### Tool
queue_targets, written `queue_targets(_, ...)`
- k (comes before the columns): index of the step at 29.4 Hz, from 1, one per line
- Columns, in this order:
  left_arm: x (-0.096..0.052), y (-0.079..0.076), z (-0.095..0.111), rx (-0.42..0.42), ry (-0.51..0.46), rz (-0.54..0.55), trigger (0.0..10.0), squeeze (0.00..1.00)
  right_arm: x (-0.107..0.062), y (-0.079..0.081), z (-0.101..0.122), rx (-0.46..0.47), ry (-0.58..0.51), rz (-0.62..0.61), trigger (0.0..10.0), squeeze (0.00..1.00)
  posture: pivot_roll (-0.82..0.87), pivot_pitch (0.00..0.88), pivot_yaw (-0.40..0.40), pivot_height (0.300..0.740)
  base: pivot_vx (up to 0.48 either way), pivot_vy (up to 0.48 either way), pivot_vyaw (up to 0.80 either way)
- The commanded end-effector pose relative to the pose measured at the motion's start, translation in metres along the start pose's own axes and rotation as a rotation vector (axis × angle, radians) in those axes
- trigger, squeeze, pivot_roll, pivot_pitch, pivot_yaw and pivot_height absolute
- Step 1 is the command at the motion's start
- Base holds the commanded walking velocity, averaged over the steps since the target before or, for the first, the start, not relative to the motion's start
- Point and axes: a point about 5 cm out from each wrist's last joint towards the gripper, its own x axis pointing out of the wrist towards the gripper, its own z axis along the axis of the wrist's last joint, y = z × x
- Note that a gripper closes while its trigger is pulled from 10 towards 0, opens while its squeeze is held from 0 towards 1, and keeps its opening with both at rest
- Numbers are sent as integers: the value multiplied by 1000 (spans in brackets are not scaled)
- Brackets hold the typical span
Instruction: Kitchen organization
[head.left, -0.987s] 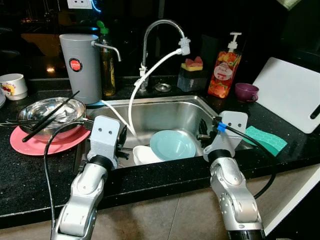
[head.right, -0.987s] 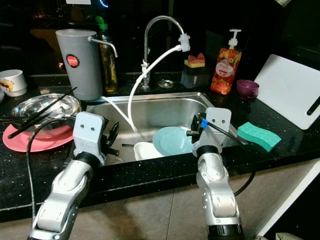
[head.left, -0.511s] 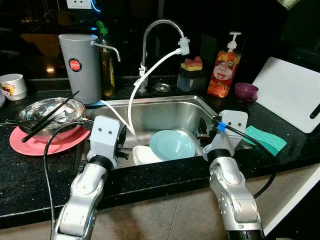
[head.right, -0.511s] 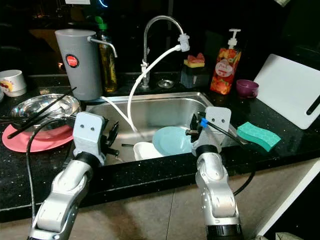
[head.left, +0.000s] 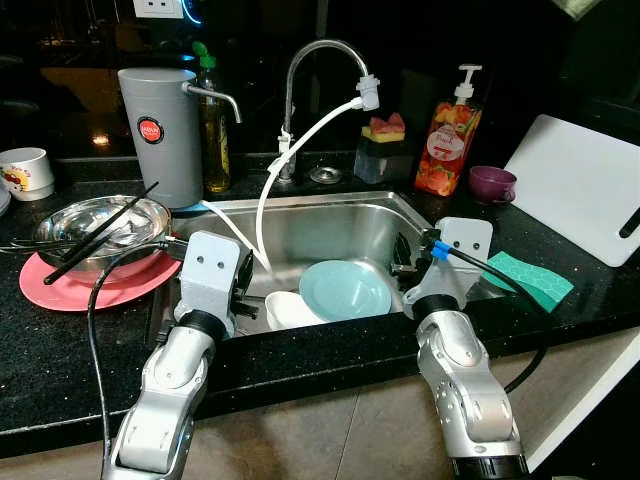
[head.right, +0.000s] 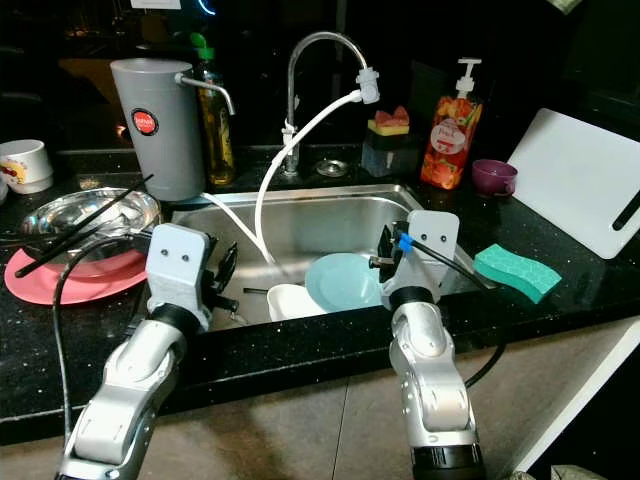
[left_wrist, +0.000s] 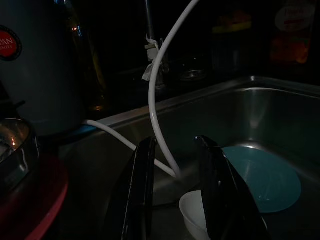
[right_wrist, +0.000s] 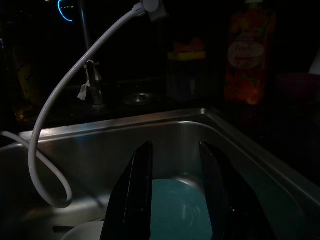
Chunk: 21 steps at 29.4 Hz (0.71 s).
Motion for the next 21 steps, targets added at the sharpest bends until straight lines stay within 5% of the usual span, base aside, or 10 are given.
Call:
queue_targets(1, 0, -3, -1, 0, 0, -12, 10000, 0, -2, -1, -4, 2, 13, -5, 10000, 0, 134, 66, -54, 740, 0, 0, 0)
queue_targets(21, 0, -5, -2, -13, 4, -1, 10000, 0, -2, 1, -2, -1, 13, 3, 10000, 0, 116, 83, -64, 740, 0, 0, 0)
